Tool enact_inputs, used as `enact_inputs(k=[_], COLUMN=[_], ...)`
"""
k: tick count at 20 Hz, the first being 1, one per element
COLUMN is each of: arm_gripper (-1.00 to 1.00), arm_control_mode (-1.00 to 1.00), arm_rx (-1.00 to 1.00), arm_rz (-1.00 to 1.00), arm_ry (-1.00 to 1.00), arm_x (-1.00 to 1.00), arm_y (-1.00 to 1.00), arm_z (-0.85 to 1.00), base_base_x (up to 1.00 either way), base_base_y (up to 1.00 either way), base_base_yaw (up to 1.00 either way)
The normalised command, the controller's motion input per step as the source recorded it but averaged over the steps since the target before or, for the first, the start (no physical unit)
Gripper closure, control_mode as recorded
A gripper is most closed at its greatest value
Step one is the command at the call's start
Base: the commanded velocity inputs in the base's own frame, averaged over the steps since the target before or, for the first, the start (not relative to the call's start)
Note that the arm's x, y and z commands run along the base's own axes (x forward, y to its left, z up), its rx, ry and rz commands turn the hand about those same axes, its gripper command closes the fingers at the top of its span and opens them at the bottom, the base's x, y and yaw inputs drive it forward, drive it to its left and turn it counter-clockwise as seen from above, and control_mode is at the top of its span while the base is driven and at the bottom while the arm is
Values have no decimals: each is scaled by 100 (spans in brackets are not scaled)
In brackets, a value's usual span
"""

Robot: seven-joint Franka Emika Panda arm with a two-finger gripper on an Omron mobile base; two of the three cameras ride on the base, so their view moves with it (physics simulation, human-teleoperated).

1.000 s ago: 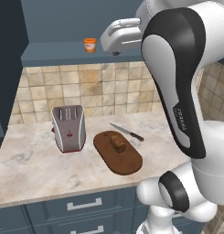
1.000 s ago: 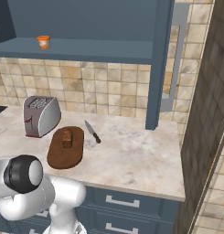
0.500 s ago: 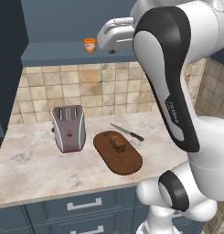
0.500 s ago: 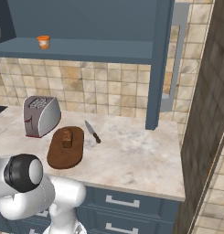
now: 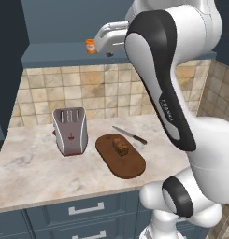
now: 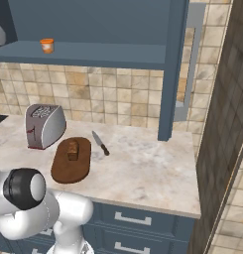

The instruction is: Pick the bread, place it on the cutting board, pick the jam, place it on the counter, and close the cabinet.

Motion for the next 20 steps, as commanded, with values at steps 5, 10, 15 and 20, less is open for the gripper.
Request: enact_inputs(k=[5,10,15,20], arm_gripper=[-100,-100,-100,-100], arm_control_mode=[-100,-100,-100,-100], arm_rx=[0,0,0,0], arm_rz=[0,0,0,0], arm_ry=[0,0,0,0], arm_x=[31,33,31,30], arm_y=[0,0,4,8], arm_z=[-5,-2,-4,-4], base_base_x=[0,0,0,0], base_base_y=[0,0,0,0], base_base_yaw=[0,0,0,0])
